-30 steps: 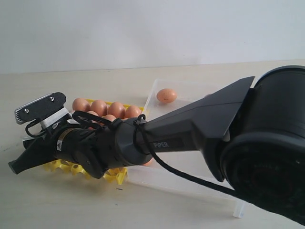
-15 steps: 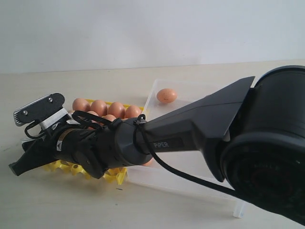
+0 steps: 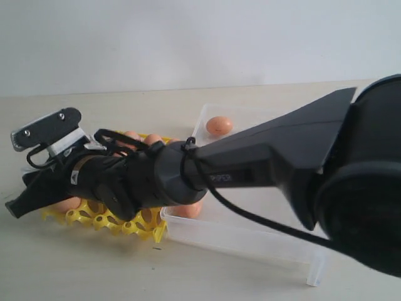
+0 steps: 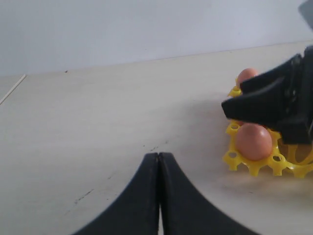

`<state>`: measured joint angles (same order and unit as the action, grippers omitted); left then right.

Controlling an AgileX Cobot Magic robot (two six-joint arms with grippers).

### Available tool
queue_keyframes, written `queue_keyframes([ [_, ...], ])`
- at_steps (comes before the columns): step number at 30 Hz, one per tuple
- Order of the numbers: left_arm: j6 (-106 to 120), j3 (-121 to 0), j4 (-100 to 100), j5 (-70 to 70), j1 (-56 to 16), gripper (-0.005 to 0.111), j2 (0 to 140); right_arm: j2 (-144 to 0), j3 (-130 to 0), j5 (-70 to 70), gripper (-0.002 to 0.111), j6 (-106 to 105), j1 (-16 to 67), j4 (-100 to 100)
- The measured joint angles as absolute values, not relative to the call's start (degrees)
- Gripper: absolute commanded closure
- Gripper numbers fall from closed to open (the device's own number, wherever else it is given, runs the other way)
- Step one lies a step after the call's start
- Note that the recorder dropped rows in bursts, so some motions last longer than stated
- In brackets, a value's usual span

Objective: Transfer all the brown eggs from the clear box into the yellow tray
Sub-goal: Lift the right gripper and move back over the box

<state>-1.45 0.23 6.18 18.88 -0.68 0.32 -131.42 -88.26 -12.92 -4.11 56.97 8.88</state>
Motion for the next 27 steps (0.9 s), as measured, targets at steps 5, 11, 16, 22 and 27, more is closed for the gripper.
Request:
queue_keyframes([
  [5, -1.45, 0.23, 6.18, 18.88, -0.68, 0.107, 0.32, -123.46, -88.64, -3.61, 0.078, -5.53, 54.66, 8.88],
  [11, -1.45, 0.23, 6.18, 18.88, -0.68, 0.107, 0.32, -114.86, -88.87, 23.07, 0.107, -10.73, 49.74, 10.90],
  [16, -1.45, 0.23, 6.18, 18.88, -0.68, 0.107, 0.32, -112.05, -88.87, 38.43, 0.097, -12.90, 42.74, 11.61],
  [22, -1.45, 0.23, 6.18, 18.88, -0.68, 0.107, 0.32, -111.55, -88.87, 44.01, 0.072, -6.41, 33.07, 10.57],
  [27, -1.45, 0.23, 6.18, 18.88, -0.68, 0.107, 0.32, -112.85, -88.87, 44.15, 0.057, -2.81, 26.32, 10.08],
])
